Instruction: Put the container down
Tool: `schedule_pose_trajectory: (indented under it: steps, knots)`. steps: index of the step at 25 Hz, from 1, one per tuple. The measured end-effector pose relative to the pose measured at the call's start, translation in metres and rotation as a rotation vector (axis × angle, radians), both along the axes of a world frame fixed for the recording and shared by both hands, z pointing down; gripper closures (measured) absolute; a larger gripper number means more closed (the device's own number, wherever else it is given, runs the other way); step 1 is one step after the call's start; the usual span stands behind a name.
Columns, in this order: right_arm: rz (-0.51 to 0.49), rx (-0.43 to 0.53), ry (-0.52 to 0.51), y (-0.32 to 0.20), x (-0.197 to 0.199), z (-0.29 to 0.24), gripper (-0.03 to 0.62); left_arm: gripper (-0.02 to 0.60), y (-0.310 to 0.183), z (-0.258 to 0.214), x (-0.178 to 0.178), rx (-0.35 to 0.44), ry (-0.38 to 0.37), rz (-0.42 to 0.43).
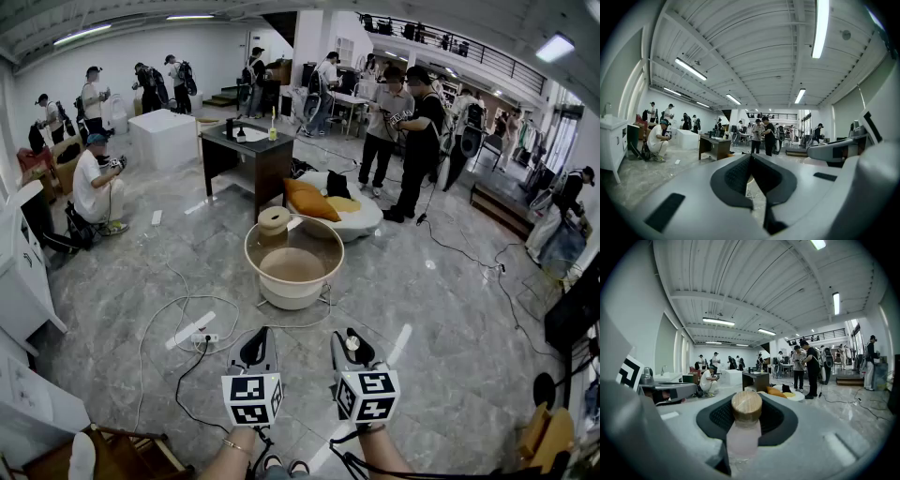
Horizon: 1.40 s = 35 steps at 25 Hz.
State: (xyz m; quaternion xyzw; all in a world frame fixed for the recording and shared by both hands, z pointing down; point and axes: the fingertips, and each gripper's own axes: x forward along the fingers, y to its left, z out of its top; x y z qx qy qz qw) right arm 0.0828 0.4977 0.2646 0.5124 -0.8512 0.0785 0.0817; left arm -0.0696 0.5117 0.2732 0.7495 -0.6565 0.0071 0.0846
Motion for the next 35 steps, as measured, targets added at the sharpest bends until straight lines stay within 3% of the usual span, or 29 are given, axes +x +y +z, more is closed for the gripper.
schedule_pose_trajectory:
  steps: [10, 24, 35]
  knots:
    - [0.024, -0.015, -0.071, -0.002, -0.023, -0.003, 0.475, 0.58, -0.005, -0.005, -0.023, 0.009, 0.002, 0.033]
    - [0.088, -0.044, -0.06, -0.024, -0.016, 0.005, 0.474, 0.58, -0.031, -0.01, -0.031, 0.039, -0.008, 0.061]
    - [0.069, -0.003, -0.046, -0.081, -0.012, -0.007, 0.474, 0.58, -0.09, -0.017, -0.021, 0.05, 0.016, 0.05]
